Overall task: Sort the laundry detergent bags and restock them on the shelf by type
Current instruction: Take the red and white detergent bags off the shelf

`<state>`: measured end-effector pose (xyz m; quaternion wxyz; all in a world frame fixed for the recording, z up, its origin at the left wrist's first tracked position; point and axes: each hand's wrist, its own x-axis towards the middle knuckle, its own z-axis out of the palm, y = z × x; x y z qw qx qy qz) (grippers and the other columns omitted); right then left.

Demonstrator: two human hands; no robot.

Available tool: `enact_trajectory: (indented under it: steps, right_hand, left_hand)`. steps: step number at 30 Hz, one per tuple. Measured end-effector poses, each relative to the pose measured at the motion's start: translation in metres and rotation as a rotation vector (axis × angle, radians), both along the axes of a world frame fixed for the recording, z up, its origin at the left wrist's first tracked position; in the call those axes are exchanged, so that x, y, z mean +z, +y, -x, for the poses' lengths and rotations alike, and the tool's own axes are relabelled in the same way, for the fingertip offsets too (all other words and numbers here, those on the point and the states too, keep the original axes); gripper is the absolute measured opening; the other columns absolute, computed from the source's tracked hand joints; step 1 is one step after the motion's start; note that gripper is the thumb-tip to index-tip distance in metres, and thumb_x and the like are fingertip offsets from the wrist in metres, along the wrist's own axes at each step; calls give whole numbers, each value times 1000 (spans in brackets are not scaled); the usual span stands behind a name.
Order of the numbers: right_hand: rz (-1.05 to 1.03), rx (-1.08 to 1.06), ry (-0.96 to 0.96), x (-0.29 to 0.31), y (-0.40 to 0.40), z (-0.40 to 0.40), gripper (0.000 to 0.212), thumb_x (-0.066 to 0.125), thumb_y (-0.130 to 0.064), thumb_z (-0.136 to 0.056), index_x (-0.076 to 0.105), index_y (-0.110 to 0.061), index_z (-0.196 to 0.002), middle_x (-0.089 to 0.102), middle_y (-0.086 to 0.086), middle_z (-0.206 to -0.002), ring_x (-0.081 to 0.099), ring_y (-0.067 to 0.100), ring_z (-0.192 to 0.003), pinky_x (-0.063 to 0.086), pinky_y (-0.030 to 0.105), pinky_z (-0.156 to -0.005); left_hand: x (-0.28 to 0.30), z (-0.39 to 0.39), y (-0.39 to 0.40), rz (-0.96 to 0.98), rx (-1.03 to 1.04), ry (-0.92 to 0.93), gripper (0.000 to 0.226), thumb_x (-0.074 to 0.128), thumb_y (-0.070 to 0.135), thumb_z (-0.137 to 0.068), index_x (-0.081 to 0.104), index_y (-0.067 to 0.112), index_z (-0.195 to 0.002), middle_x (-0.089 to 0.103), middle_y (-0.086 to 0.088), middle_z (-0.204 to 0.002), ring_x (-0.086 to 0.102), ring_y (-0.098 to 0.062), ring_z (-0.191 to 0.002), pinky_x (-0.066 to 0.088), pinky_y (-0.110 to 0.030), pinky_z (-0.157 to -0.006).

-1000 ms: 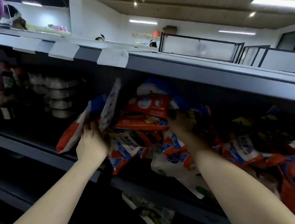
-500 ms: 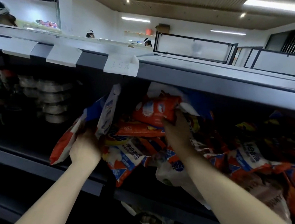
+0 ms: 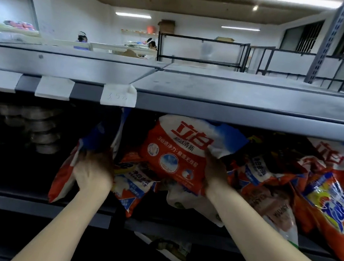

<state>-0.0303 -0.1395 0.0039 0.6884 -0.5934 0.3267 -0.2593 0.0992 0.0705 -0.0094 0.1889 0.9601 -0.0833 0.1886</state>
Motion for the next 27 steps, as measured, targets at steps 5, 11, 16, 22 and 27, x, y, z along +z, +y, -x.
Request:
enact_trajectory:
  steps: [5,11,16,22,27]
  right_hand:
    - [187,-176,-78,17,4,43,24,42,-42,-98,53,-23,-107,59,-4,-92,59,13,-78,48,26,-63]
    - [200,-433,-29,13,-13,103,21,53,-41,-92,62,-22,-94,69,1,-96,64,26,-92,51,49,-89]
    - [193,-541,55,13,-32,156,24,47,-38,-91,61,-22,-81,70,1,-86,66,26,-84,55,51,-80]
    - [289,-591,71,16,-50,218,31,48,-47,-92,62,-22,-80,69,-2,-86,66,24,-84,55,49,-81]
    - [453,-623,86,31,-57,294,32,46,-43,-96,63,-18,-87,67,0,-85,65,19,-78,56,37,-73]
  left_hand:
    - [8,26,-13,155,-228,-304,29,50,3,-90,62,0,-117,64,-28,-103,61,-47,-83,51,-54,-71]
    - [14,85,-35,315,-356,-344,40,35,21,-91,68,-3,-94,69,-18,-77,65,-35,-64,50,-37,-52]
    - [9,124,-35,361,-326,-439,43,40,24,-100,68,-6,-88,72,-19,-82,67,-35,-63,50,-37,-49]
    - [20,188,-54,443,-328,-504,37,43,21,-95,69,-6,-90,72,-18,-81,64,-36,-51,47,-33,-45]
    - [12,258,-86,451,-414,-498,45,42,25,-96,66,-7,-75,68,-19,-64,59,-33,-41,41,-27,-40]
